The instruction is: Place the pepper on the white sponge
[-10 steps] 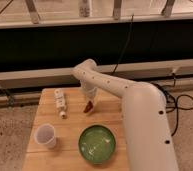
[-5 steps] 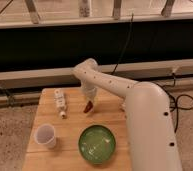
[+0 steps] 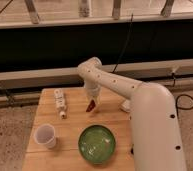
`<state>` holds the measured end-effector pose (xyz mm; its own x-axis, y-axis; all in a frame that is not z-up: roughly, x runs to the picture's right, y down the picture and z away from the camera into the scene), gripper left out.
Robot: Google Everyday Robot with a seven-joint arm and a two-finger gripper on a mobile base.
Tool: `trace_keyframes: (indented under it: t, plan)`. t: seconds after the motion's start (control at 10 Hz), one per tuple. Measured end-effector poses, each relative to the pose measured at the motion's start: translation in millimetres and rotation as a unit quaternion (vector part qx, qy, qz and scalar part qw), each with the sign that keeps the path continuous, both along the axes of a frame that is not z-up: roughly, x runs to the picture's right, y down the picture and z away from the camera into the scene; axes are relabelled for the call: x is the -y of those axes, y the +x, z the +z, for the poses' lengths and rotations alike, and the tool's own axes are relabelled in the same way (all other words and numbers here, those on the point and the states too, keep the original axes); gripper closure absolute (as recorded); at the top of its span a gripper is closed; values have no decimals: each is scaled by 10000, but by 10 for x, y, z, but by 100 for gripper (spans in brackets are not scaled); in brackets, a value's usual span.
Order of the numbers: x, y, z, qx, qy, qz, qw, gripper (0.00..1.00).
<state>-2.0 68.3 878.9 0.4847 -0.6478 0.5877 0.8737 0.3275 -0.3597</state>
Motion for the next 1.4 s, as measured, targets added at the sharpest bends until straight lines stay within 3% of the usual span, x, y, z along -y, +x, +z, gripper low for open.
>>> trace_keyframes:
  t: [0.5, 1.2, 1.4]
  plan:
    - [58, 701, -44, -114, 43, 366, 9993, 100]
    - [-74, 1680, -73, -360, 13, 871, 9956, 100]
    - [-97, 1806, -82, -390, 3, 959, 9946, 100]
